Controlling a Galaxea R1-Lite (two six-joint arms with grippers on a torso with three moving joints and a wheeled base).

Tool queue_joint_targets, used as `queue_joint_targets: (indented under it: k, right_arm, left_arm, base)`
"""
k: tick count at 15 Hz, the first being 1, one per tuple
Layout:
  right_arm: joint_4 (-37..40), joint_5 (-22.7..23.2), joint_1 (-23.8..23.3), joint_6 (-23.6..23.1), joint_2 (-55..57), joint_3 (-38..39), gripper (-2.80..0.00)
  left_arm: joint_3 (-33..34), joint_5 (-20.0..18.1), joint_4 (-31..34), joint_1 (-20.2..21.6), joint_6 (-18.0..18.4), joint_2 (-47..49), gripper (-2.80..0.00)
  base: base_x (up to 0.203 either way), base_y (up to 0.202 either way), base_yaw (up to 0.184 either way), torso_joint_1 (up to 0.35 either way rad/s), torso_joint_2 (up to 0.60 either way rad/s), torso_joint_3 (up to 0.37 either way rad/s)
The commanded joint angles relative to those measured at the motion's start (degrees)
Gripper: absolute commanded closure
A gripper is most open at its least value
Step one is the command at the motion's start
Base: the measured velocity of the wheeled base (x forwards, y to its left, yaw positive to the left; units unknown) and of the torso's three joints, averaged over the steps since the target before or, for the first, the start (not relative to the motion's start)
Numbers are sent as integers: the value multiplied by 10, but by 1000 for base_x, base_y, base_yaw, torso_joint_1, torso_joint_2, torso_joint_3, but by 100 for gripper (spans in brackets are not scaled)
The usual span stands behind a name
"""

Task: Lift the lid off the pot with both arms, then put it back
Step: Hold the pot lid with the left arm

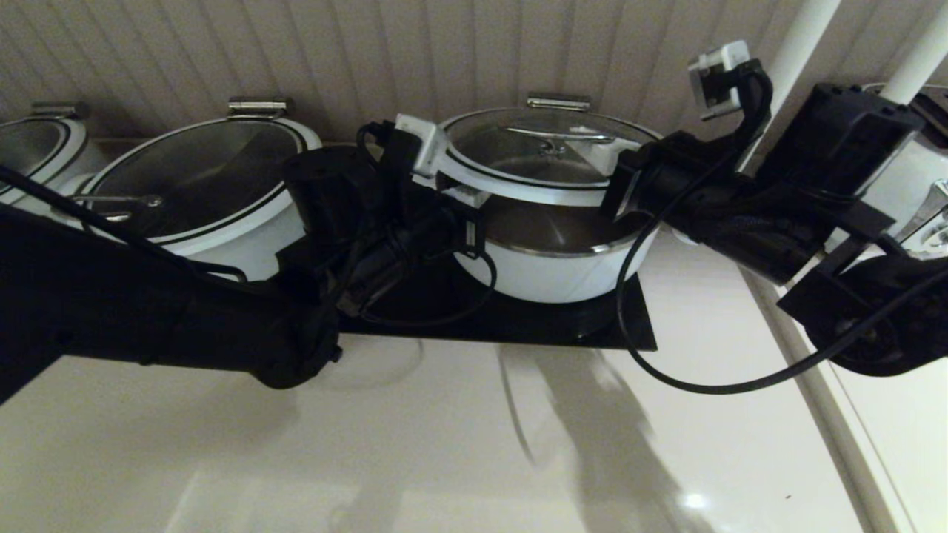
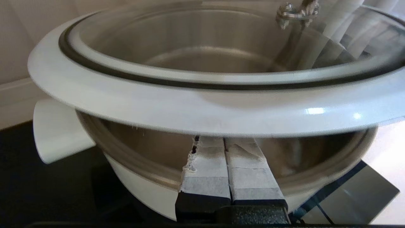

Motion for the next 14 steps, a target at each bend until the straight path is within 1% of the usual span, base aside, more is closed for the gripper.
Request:
queue_joint_targets:
  k: [1,5,11,14]
  right_arm:
    - [-3,2,0,0,-11,12,0]
    - [-3,2,0,0,-37,52,0]
    - [-1,2,0,1,-65,80,0]
    - [-1,1,-1,2,-90,115,0]
  left_arm:
    - [-8,0,-3,1,0,7,0]
    - [-9,0,-3,4,0,9,0]
    - [-9,0,-3,12,0,9,0]
    - [-9,0,-4,12,0,9,0]
  base:
    - [0,0,0,0,0,0]
    - [0,0,0,0,0,0]
    - [0,0,0,0,0,0]
    - [0,0,0,0,0,0]
